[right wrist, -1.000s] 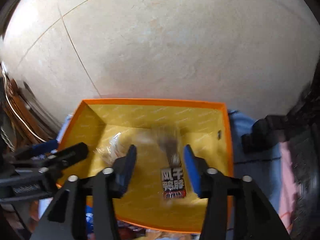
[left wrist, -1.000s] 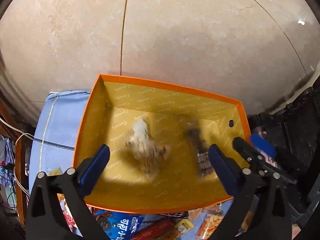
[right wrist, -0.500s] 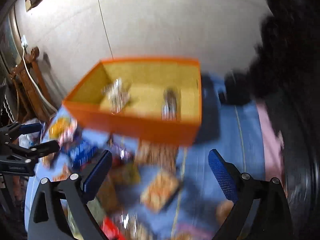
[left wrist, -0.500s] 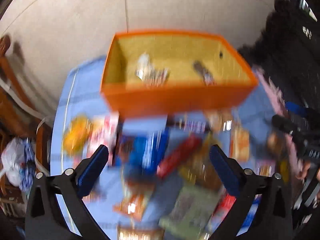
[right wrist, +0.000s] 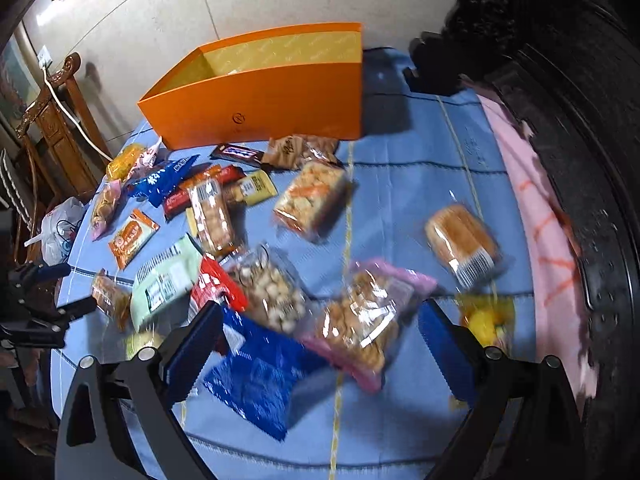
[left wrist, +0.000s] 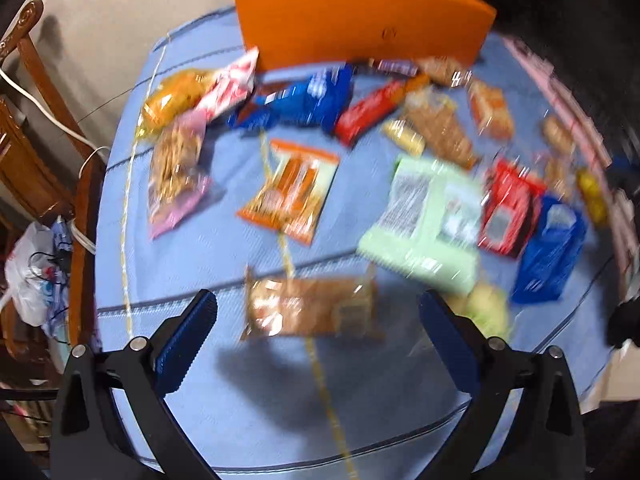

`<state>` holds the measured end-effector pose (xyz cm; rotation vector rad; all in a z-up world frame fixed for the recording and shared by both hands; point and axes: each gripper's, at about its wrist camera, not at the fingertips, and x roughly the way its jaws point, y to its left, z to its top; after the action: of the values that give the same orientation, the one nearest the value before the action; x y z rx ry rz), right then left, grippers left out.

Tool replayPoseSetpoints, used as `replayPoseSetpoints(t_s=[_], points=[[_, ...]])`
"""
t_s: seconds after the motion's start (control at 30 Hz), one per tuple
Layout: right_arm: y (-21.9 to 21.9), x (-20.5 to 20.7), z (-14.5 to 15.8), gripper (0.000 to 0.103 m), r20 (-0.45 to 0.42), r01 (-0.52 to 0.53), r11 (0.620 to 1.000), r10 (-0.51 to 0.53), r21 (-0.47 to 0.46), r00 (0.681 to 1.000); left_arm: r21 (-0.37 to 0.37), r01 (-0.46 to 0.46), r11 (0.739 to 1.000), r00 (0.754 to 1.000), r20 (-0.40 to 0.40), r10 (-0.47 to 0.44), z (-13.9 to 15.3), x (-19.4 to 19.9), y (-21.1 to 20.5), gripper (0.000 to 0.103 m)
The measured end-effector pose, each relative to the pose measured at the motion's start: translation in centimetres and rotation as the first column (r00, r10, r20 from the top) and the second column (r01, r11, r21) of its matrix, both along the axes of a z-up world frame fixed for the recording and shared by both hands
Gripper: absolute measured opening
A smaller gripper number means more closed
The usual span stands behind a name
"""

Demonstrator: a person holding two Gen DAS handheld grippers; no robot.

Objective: Organize snacks
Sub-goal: 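Withdraw both grippers from the box back toward the snacks, then grasp the tan cake package with the left gripper while the right gripper grasps the blue bag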

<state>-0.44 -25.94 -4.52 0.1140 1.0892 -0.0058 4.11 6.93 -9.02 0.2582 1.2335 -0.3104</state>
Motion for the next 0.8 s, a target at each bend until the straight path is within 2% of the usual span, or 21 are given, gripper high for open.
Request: replayPoseSetpoints(t_s=[0.07, 0.13, 0.23, 0.37, 0.43, 0.5, 0.57, 0.7, 0.8], points=[[-0.2, -0.8, 0.1, 0.099, 0.003, 0.015, 1.000, -0.015, 0.003, 1.000, -0.001, -0.021, 1.000, 0.999, -0.028, 0.021, -0.8, -0.1, 0.4, 0.099], [-0.4, -1.3, 0.2, 0.100, 0.002, 0.024, 1.000, -0.025, 0.005, 1.000, -0.036, -0.043, 0.998, 0.998, -0.057, 0.041, -1.4, -0.2, 0.8, 0.099], [-0.5, -1.8, 0.1, 0.100, -0.007, 0.031, 0.999, -0.031, 0.009, 0.999, -0.050, -0.034, 0.998, 0.997, -0.071, 0.031, -1.7, -0.6, 0.8, 0.099], [-0.5, -2.2, -0.1, 0.100, -0.018, 0.037, 0.999, -0.037, 0.014, 0.999, -0.023, 0.060, 0.998, 0.997, -0.054, -0.062, -1.7, -1.1, -0.1, 0.099], [-0.5, -2.4, 0.0, 0.100, -0.021, 0.039, 0.999, -0.038, 0.010, 0.999, -0.021, 0.147, 0.989, 0.988, -0.042, -0.148, -1.3, -1.6, -0.7, 0.099], [-0.4, -2.5, 0.0, 0.100, -0.027, 0.037, 0.999, -0.036, 0.011, 0.999, 0.004, 0.260, 0.965, 0.965, -0.015, -0.260, -1.1, -2.2, -1.4, 0.099], [-0.3, -2.6, 0.1, 0.100, -0.029, 0.037, 0.999, -0.037, 0.003, 0.999, 0.050, 0.394, 0.918, 0.919, -0.002, -0.395, -1.3, -2.8, -1.8, 0.099], [-0.1, -3.1, 0.0, 0.100, -0.045, 0.054, 0.999, -0.054, -0.009, 0.998, 0.130, 0.523, 0.842, 0.850, -0.012, -0.526, -1.9, -2.6, -1.9, 0.099], [0.1, -3.8, -0.5, 0.100, -0.063, 0.079, 0.997, -0.079, -0.007, 0.995, 0.124, 0.544, 0.830, 0.838, -0.031, -0.545, -2.4, -1.8, -1.4, 0.099]])
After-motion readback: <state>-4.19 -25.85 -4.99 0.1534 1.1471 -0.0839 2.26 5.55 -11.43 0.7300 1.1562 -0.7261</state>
